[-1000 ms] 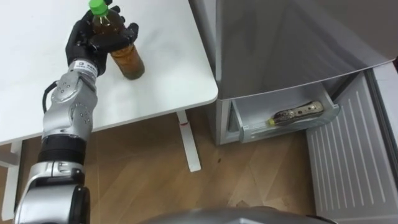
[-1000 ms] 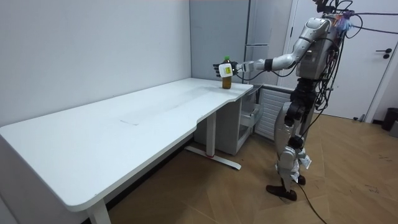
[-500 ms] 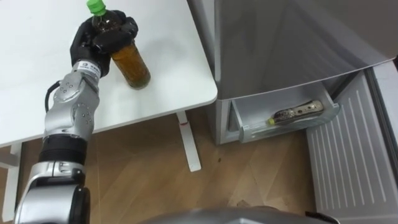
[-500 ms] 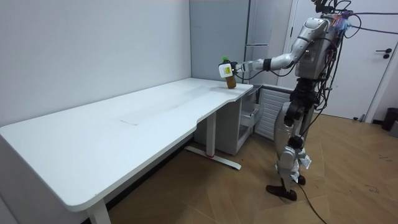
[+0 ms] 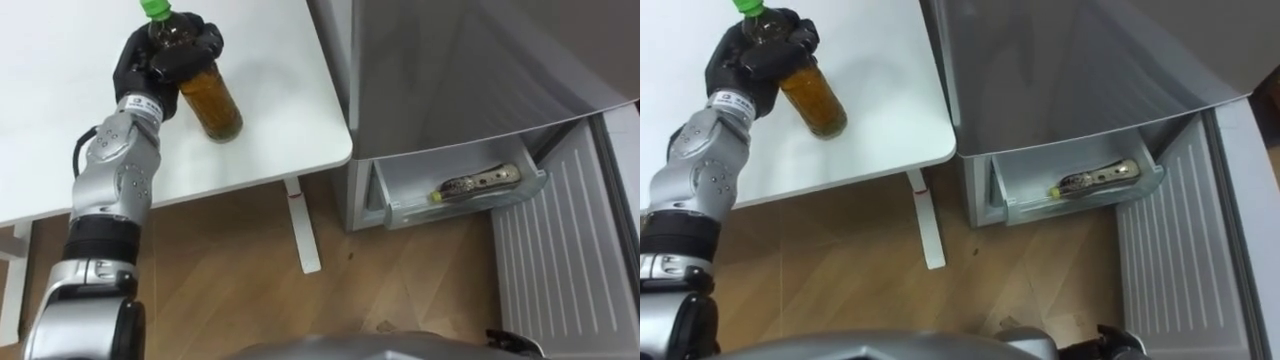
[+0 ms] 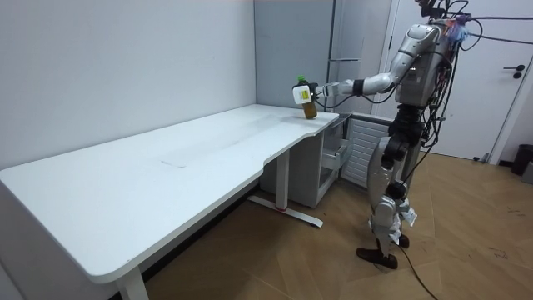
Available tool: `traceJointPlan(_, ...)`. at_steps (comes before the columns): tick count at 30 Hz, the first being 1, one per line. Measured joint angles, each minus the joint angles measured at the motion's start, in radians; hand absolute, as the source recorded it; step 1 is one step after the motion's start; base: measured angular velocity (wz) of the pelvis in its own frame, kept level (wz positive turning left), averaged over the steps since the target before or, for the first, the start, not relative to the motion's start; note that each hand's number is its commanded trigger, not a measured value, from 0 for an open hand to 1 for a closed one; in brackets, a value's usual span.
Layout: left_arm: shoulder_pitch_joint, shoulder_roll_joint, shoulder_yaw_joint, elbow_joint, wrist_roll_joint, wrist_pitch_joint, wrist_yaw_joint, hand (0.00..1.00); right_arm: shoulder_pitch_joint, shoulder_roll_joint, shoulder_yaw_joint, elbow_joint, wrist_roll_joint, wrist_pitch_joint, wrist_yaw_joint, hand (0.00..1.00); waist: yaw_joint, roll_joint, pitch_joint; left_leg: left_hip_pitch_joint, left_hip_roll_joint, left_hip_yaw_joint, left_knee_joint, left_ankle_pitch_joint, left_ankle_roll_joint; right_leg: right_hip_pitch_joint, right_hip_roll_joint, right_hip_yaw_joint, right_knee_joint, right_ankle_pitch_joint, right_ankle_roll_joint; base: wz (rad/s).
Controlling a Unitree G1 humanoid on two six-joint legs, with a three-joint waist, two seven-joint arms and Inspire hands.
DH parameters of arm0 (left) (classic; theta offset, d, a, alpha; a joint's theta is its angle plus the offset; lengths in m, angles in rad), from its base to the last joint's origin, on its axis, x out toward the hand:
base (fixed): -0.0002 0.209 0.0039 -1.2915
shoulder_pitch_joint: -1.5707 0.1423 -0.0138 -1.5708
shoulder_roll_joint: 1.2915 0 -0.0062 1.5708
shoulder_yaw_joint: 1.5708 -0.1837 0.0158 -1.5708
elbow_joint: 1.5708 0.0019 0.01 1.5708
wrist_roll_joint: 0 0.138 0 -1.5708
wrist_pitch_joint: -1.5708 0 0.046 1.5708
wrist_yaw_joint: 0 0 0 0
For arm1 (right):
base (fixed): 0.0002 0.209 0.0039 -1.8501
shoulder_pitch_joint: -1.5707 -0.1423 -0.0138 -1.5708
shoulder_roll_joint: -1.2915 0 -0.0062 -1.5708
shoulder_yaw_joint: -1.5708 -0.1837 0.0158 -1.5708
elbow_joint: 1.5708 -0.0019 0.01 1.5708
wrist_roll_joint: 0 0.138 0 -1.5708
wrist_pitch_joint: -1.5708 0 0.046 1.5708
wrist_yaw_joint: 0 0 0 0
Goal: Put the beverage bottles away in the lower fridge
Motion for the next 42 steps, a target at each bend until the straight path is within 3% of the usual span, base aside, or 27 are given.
traceJointPlan(8, 0.104, -0.031, -0.017, -0.24, 0.07, 0.0, 0.025, 1.0, 0.003, 0.0, 0.032, -0.011, 0.039, -0.003, 0.0, 0.0, 0.014, 0.002, -0.0006, -0.001, 0.001, -0.015, 0.001, 0.0, -0.001, 0.006, 0.0, -0.029, -0.001, 0.0, 0.0, 0.05)
traceJointPlan(11, 0.136, -0.043, -0.019, -0.28, 0.071, 0.0, 0.018, 1.0, 0.003, -0.003, 0.04, -0.008, 0.043, -0.01, 0.001, 0.0, 0.022, 0.001, -0.0006, -0.006, 0.0, -0.026, 0.004, 0.0, -0.001, 0.005, -0.001, -0.039, -0.001, 0.0, 0.0, 0.1)
traceJointPlan(13, 0.155, -0.065, -0.019, -0.303, 0.071, 0.0, 0.015, 1.0, 0.001, -0.004, 0.045, 0.0, 0.042, -0.012, 0.0, 0.0, 0.044, 0.001, -0.0005, -0.008, 0.0, -0.032, 0.006, 0.0, 0.0, 0.005, -0.002, -0.045, 0.0, 0.0, 0.0, 0.08)
traceJointPlan(18, 0.179, -0.088, -0.019, -0.349, 0.125, 0.0, 0.024, 1.0, -0.003, -0.011, 0.085, 0.0, 0.034, -0.02, -0.001, 0.0, 0.065, -0.001, -0.0005, -0.024, -0.001, -0.048, 0.014, 0.0, -0.001, 0.003, -0.003, -0.065, -0.002, 0.0, 0.0, 0.1)
traceJointPlan(22, 0.254, -0.106, -0.019, -0.458, 0.147, 0.0, 0.023, 1.0, -0.007, -0.016, 0.109, -0.001, 0.031, -0.018, -0.003, 0.0, 0.092, -0.005, -0.0005, -0.033, -0.001, -0.058, 0.019, 0.001, -0.001, 0.001, -0.003, -0.081, 0.0, 0.0, 0.0, 0.11)
traceJointPlan(29, 0.32, -0.107, -0.032, -0.478, 0.124, 0.0, 0.023, 1.0, -0.059, -0.005, 0.158, -0.003, 0.026, -0.024, 0.003, 0.0, 0.11, -0.011, 0.0003, -0.033, -0.001, -0.088, 0.028, 0.001, -0.002, 0.015, -0.005, -0.107, -0.003, 0.0, 0.0, 0.11)
traceJointPlan(33, 0.332, -0.106, -0.081, -0.478, 0.125, -0.001, 0.023, 1.0, -0.098, 0.018, 0.206, -0.033, 0.014, -0.034, 0.049, 0.0, 0.116, -0.012, 0.0, -0.045, -0.002, -0.099, 0.04, 0.001, -0.001, 0.017, -0.008, -0.135, -0.002, 0.0, 0.0, 0.12)
traceJointPlan(42, 0.416, -0.108, -0.195, -0.482, 0.075, -0.004, -0.077, 1.0, -0.145, 0.034, 0.275, -0.059, -0.003, -0.039, 0.099, 0.0, 0.13, -0.012, 0.0002, -0.044, -0.005, -0.113, 0.041, 0.001, -0.001, 0.031, -0.009, -0.144, -0.002, 0.0, 0.0, 0.04)
